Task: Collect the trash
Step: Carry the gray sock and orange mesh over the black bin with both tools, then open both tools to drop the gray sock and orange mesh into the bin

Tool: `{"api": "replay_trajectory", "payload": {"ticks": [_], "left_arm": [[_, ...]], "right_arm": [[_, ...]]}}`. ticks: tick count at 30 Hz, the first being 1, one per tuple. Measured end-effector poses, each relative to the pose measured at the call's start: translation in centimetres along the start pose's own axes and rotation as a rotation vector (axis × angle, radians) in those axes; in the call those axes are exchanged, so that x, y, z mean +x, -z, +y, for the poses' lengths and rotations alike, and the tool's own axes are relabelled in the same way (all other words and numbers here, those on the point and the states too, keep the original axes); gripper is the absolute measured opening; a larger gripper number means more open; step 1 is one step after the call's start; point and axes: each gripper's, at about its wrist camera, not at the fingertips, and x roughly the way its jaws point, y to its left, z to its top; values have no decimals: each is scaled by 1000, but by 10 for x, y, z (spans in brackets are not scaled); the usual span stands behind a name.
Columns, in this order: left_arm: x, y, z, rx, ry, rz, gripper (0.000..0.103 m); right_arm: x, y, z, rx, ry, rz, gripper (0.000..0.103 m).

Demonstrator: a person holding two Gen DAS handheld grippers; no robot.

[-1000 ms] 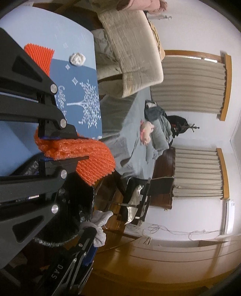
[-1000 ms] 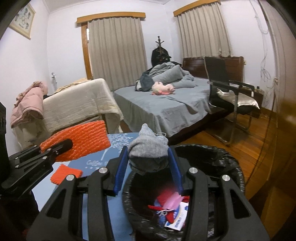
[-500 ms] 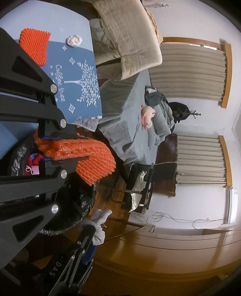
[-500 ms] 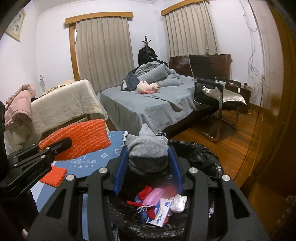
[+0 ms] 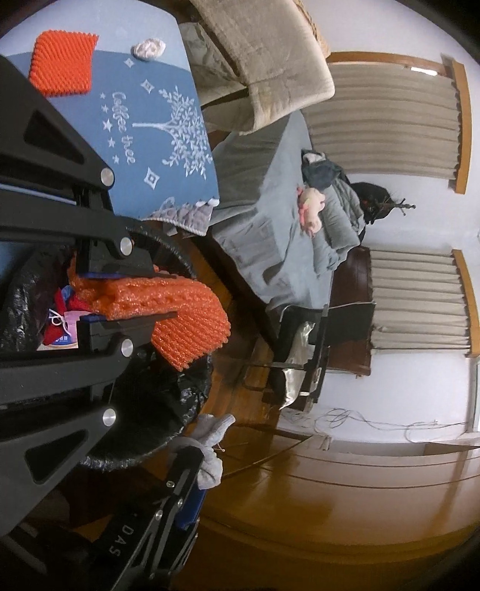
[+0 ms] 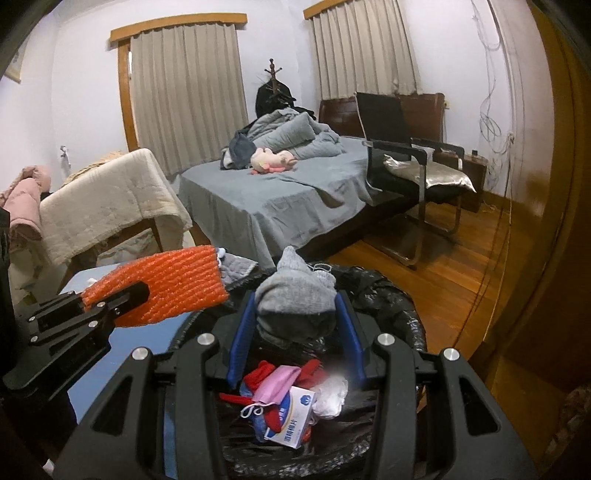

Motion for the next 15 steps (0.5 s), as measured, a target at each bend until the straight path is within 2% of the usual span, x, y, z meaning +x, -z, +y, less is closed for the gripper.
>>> {"api": "replay_trajectory", "payload": {"ticks": [9,10,11,13,15], "left_arm": [[37,2,-11,14,47,38,13],[40,3,-11,14,55,43,16],[43,2,-12,12,63,47,29],[48,4,-10,2,69,55,46],[50,4,-7,-7,70,59,50]], "right_arm": [[28,6,-16,13,35,46,44],[32,7,-17,6,53,49,46],[33,7,-17,3,66,48,47],[36,8,-19,-4,84,47,64],[37,8,-21,-4,100,39,70]]}}
